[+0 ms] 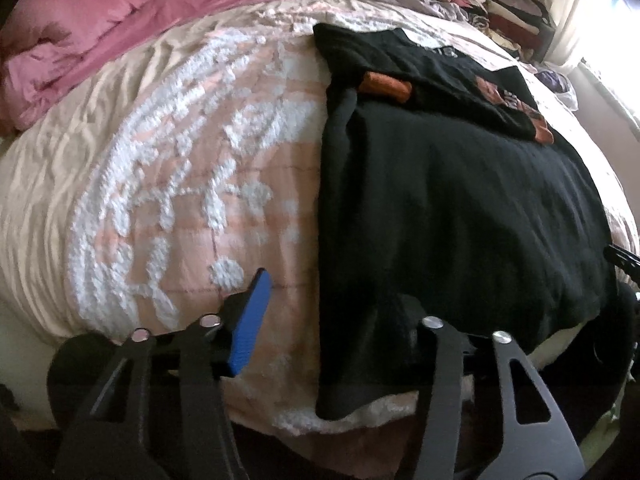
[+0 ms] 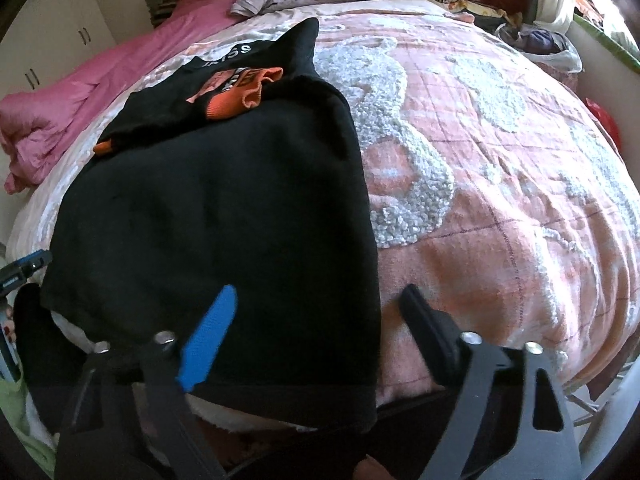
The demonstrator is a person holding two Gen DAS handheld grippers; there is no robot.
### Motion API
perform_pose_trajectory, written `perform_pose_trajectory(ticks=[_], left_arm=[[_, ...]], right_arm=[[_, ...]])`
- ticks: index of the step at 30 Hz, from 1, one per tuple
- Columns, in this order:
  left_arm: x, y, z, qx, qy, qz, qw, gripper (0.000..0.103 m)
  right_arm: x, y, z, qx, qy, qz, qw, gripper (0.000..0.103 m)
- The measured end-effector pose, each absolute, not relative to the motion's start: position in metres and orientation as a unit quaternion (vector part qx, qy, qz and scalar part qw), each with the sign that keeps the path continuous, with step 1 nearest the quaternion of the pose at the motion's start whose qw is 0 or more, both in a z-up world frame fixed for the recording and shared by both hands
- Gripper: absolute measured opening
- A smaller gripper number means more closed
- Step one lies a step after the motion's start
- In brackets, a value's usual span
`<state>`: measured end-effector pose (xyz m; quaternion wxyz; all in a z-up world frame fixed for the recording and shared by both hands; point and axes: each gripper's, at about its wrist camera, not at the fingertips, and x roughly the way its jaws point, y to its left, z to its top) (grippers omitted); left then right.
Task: Fold small clothes
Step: 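Move both tools to the sweatshirt hem and close them on it, then lift the hem with both tools, fold it toward the collar, open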
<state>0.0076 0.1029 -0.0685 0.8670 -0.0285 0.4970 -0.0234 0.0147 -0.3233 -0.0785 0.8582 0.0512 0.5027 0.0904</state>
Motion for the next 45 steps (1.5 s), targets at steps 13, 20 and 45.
perform_pose_trajectory(ticks=[13, 20, 45], left_arm=[[0.006, 0.093, -0.083, -0.025, 0.52, -0.046, 0.853, 0.018], [0.007, 0.089, -0.082, -0.021, 0.512, -0.048, 0.857, 0.004], [0.057, 0.109, 0.021, -0.072, 0.396, -0.053, 0.914, 0.003]], right_arm=[[0.012, -0.327, -0.078, 0.04, 0.501, 0.097, 0.859, 0.031], [0.01, -0.329, -0.079, 0.05, 0.494, 0.108, 0.861, 0.013], [0.053, -0.338, 0.027, 0.122, 0.347, 0.15, 0.918, 0.009]])
